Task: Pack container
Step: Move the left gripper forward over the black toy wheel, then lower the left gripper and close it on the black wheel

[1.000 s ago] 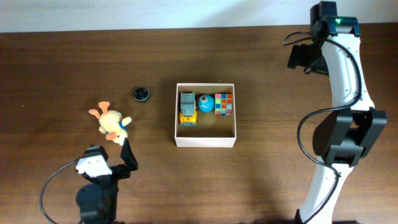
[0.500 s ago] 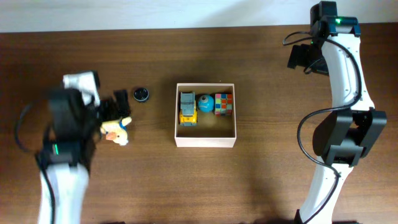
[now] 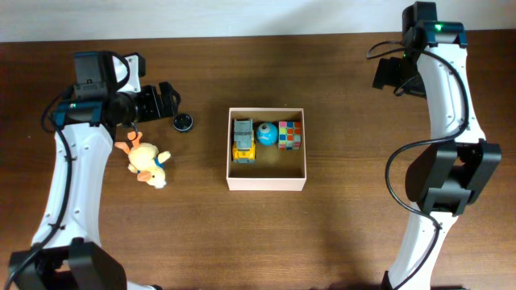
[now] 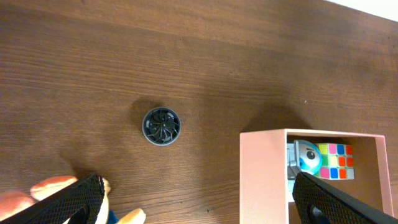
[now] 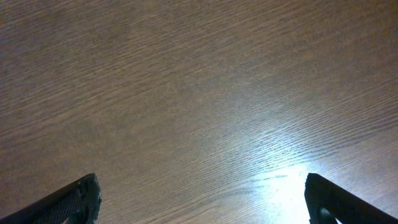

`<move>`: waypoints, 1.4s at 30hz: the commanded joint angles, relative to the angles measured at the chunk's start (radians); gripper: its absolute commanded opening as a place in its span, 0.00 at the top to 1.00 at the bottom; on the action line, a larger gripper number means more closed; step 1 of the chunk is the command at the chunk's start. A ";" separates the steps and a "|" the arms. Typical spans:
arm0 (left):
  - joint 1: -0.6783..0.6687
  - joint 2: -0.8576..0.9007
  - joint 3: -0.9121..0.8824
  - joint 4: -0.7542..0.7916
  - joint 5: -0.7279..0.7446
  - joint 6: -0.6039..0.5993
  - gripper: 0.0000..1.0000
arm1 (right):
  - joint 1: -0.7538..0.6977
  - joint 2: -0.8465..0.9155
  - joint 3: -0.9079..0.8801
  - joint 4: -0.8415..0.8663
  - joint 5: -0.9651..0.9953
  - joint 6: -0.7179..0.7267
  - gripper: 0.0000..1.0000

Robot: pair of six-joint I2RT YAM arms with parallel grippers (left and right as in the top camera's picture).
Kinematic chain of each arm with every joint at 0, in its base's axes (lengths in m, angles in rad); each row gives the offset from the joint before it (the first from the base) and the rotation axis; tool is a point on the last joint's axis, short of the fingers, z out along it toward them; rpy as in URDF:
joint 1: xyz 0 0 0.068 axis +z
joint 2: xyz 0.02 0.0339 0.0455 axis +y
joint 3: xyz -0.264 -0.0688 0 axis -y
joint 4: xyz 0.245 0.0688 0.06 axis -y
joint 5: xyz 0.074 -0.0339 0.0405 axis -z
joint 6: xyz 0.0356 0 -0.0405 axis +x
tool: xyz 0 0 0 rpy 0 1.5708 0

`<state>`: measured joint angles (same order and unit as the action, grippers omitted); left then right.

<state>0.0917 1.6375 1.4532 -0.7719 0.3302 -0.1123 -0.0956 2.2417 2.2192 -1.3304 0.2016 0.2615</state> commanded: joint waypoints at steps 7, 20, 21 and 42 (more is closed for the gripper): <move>-0.005 0.105 0.021 0.010 -0.103 0.016 0.01 | 0.003 -0.019 -0.001 0.003 0.013 0.009 0.01; -0.150 0.266 0.021 0.145 -0.305 0.016 0.01 | 0.003 -0.019 -0.001 0.003 0.013 0.009 0.01; -0.159 0.274 0.021 0.153 -0.317 0.016 0.01 | 0.003 -0.019 -0.001 0.003 0.013 0.009 0.01; -0.190 0.410 0.021 0.219 -0.402 0.012 0.01 | 0.003 -0.019 -0.001 0.003 0.013 0.009 0.01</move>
<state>-0.0956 2.0254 1.4578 -0.5594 -0.0601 -0.1123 -0.0956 2.2417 2.2192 -1.3308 0.2020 0.2611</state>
